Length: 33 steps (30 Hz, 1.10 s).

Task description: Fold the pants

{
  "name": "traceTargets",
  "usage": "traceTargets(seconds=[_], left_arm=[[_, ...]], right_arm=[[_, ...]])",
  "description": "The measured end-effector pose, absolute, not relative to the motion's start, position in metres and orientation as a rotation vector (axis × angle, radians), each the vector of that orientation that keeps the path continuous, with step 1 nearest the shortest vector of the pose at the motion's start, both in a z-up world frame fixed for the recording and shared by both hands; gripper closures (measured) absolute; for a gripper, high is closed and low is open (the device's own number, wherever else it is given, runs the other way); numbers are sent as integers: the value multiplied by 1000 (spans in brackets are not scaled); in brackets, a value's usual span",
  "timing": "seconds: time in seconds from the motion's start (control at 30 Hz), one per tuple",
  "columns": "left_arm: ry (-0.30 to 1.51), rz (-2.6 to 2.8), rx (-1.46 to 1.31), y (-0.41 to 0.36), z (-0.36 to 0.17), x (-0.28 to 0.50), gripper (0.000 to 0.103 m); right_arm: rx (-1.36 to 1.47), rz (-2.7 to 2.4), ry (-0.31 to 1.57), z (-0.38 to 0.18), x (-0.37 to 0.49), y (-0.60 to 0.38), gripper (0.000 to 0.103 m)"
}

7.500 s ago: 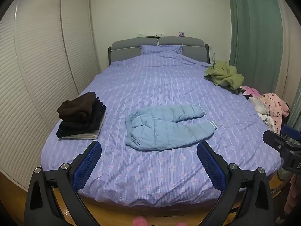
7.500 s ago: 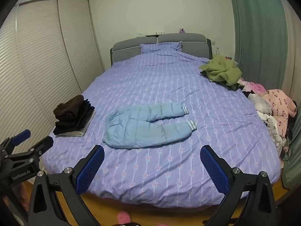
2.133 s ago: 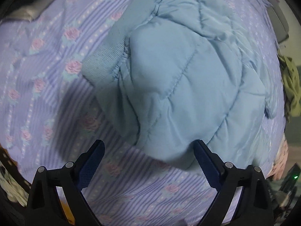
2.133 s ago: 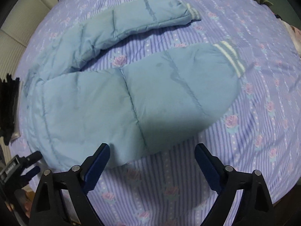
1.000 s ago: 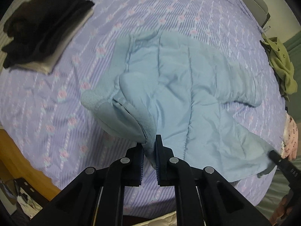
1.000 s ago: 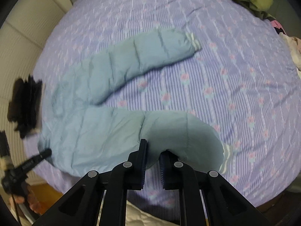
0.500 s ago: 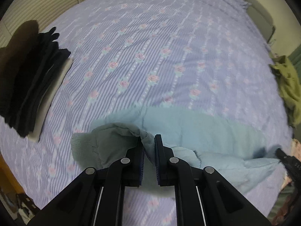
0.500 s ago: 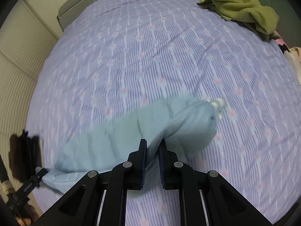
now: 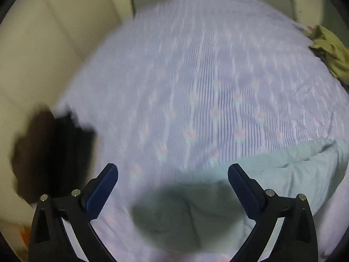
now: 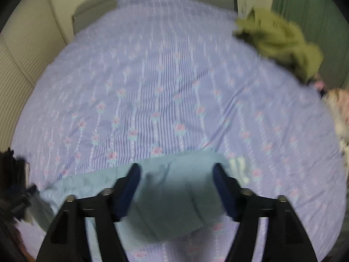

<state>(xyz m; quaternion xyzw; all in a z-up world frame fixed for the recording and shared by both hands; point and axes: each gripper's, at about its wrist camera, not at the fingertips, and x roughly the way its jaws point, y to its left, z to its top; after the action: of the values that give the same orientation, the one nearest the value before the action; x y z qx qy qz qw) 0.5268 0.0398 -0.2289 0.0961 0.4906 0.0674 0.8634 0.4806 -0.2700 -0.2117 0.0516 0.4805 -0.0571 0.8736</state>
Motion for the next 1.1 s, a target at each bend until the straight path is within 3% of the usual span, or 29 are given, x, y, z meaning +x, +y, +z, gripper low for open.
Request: traceTargets(seconds=[0.2, 0.47, 0.6, 0.63, 0.67, 0.7, 0.73, 0.77, 0.97, 1.1], left_arm=[[1088, -331, 140, 7, -223, 539, 5], [1344, -640, 268, -64, -282, 576, 26], [1470, -766, 264, -93, -305, 577, 27], [1492, -784, 265, -95, -311, 579, 34], [1499, -790, 276, -98, -311, 581, 51], [1489, -779, 303, -101, -312, 581, 61], [1470, -765, 327, -103, -312, 581, 80], [1453, -755, 347, -104, -311, 579, 87], [1337, -655, 480, -112, -311, 580, 91], [1366, -644, 513, -116, -323, 584, 90]], right_arm=[[116, -45, 983, -203, 456, -270, 25], [277, -61, 1134, -255, 447, -291, 25], [275, -58, 1159, -265, 442, -289, 25], [274, -57, 1162, -266, 440, -287, 25], [274, -57, 1166, -268, 439, -287, 25], [277, -57, 1169, -269, 437, -286, 25], [279, -57, 1171, -270, 436, -287, 25], [280, -60, 1173, -271, 434, -288, 25], [290, -84, 1191, -277, 433, -294, 25], [301, -89, 1200, -280, 433, -296, 25]])
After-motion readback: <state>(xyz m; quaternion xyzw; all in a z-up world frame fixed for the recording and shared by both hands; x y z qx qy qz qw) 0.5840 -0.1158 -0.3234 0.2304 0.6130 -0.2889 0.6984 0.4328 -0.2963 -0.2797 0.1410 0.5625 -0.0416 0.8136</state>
